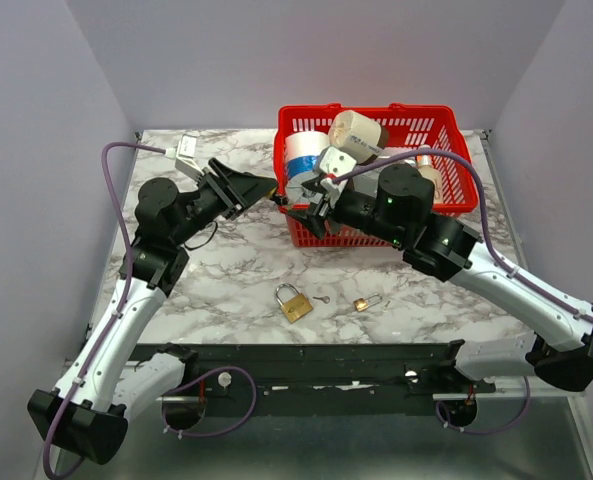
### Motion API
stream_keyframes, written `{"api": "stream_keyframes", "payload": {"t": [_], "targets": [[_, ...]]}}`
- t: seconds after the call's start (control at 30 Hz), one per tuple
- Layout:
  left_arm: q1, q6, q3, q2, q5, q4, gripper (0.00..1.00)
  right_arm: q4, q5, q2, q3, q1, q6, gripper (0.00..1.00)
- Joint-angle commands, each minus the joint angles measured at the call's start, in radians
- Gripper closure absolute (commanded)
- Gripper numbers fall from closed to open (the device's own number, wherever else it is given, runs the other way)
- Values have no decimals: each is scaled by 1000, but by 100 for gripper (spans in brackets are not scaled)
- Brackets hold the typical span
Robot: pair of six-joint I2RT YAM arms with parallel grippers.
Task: Lock with the key
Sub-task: Lock the lock.
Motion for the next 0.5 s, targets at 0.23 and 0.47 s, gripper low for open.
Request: {"api": "stream_keyframes", "payload": {"t": [0.23, 0.47], "targets": [[8, 2, 58, -41, 89, 111, 100, -10, -130, 12, 24, -8, -7, 41], [5, -5, 40, -48, 93, 100, 100, -3, -153, 50, 74, -8, -11, 52]]}}
